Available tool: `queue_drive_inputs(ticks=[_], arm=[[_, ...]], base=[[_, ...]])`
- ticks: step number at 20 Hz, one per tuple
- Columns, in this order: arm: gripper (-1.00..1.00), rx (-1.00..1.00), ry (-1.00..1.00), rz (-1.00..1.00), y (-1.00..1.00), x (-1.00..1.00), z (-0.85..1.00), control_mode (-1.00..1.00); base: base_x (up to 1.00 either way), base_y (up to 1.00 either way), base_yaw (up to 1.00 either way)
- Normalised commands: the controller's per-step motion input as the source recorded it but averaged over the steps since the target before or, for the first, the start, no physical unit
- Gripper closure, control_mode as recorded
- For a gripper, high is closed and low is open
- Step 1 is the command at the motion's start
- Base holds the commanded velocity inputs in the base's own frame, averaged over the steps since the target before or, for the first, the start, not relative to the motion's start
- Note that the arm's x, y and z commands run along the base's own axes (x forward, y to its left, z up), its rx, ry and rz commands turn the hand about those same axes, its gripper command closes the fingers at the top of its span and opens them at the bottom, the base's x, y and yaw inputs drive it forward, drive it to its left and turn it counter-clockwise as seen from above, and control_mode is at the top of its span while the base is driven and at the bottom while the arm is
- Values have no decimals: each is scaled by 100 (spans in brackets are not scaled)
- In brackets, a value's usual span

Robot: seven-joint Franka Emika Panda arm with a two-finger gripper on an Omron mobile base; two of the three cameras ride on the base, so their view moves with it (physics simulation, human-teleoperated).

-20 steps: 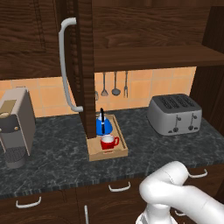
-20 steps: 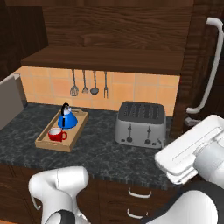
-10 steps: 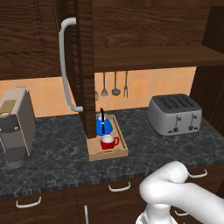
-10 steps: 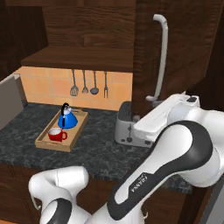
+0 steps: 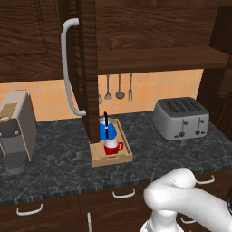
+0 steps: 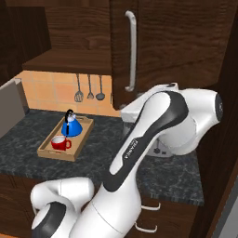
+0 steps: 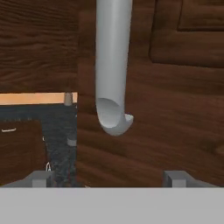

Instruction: Pick the kettle from the counter and place it on the tray. Then pick the mug from the cabinet and place it on the tray. Then close the cabinet doors.

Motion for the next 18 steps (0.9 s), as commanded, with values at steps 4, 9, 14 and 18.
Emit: queue_drive_inputs(ticks=[4, 9, 14, 18], arm=[[-100, 0, 2, 2, 49, 90, 0, -100], [-100, 0, 0, 1, 44, 87, 0, -100], [-100, 0, 0, 0, 55, 76, -2, -100], [-100, 0, 0, 0, 42, 63, -13, -100]], base=[[0, 0, 0], [0, 0, 0], [0, 0, 0], [0, 0, 0]])
